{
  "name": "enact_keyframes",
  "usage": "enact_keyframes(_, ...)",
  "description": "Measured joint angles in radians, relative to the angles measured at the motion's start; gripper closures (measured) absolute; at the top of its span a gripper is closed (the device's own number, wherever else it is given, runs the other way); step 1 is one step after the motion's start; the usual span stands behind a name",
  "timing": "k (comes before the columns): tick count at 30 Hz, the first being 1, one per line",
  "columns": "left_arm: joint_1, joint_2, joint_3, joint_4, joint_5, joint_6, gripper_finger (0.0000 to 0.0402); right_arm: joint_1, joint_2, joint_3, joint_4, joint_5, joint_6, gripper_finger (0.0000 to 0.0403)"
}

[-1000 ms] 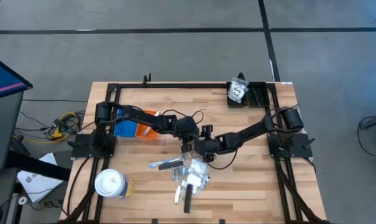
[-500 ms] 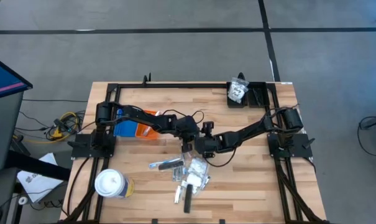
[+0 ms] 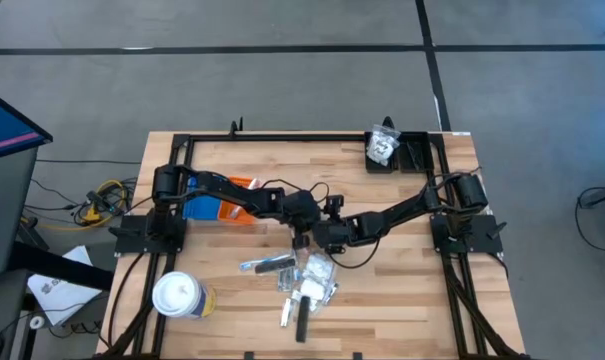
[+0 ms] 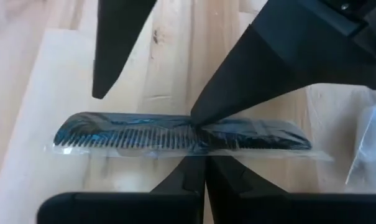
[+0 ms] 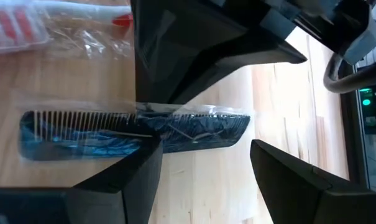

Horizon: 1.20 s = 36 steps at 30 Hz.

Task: Pick & Place Travel size toiletries
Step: Put the black comb into the right black bin

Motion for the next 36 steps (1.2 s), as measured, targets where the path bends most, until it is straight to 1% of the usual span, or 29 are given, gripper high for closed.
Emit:
enact_keyframes(3,0.000,-0.001,0.001,0.003,-0.018,0.000,0.0400,0.007,0.000,0.000,0.000,0.000,-0.013,0.0163)
enact_keyframes(9,0.001,-0.003,0.002,0.007,-0.021,0.000,0.0400,0.024,0.000,0.000,0.000,0.000,-0.076,0.0163)
enact_keyframes(14,0.001,-0.004,0.002,0.007,-0.024,0.000,0.0400,0.026,0.000,0.000,0.004,0.001,-0.202,0.0163)
enact_keyframes(33,0.001,-0.006,0.003,0.049,-0.024,0.000,0.0400,0.019,-0.001,0.000,-0.008,-0.009,-0.204,0.0163)
enact_keyframes(36,0.001,-0.006,0.003,0.050,-0.024,0.000,0.0400,0.019,-0.001,0.000,-0.022,-0.030,-0.189,0.0172)
